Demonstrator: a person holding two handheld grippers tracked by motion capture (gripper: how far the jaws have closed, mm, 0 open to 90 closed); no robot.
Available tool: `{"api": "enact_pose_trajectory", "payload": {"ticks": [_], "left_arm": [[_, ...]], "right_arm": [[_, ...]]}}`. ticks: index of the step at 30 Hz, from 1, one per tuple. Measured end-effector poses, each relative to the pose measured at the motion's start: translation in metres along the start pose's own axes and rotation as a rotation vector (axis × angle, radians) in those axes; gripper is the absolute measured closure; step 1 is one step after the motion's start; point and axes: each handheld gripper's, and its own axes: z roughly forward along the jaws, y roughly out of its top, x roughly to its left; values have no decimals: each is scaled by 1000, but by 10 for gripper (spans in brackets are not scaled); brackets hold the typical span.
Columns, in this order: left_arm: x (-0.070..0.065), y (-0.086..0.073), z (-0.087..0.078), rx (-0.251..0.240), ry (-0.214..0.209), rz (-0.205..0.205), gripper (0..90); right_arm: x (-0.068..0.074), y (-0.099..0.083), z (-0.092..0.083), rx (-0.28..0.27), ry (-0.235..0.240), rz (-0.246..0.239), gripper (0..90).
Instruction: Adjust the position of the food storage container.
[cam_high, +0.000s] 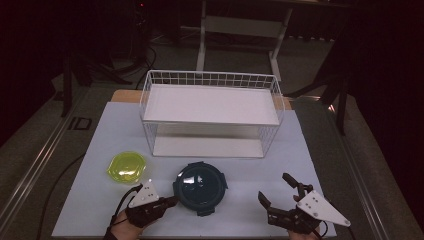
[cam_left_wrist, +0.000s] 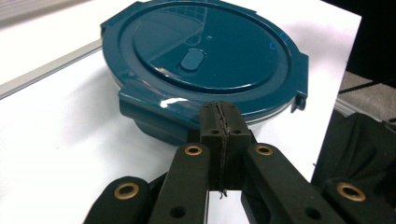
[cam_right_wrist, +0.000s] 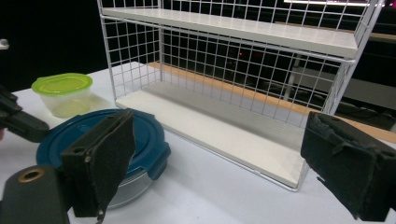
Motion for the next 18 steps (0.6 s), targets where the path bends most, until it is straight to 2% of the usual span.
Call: {"api": "enact_pose_trajectory", "payload": {"ticks": [7, 9, 10, 12, 14, 17, 18], "left_arm": [[4, 7, 4, 0, 31, -10, 888], [5, 11, 1, -16, 38, -3, 888], [9, 13, -3, -29, 73, -6, 888], [18, 12, -6, -25, 98, -45, 888], [25, 8, -4, 1, 105, -83, 888], [28, 2, 0, 17, 95, -102, 888], [29, 0, 5, 27, 79, -115, 888]], "right_arm": [[1, 0, 1, 11, 6, -6, 98], [0, -1, 2, 9, 7, 1, 98], [-1, -1, 2, 9, 6, 1, 98], [-1, -1, 1, 11, 6, -1, 98], [-1, -1, 1, 12, 8, -2, 98], [-1, -1, 1, 10, 12, -4, 98], [-1, -1, 1, 8, 12, -5, 98]]}}
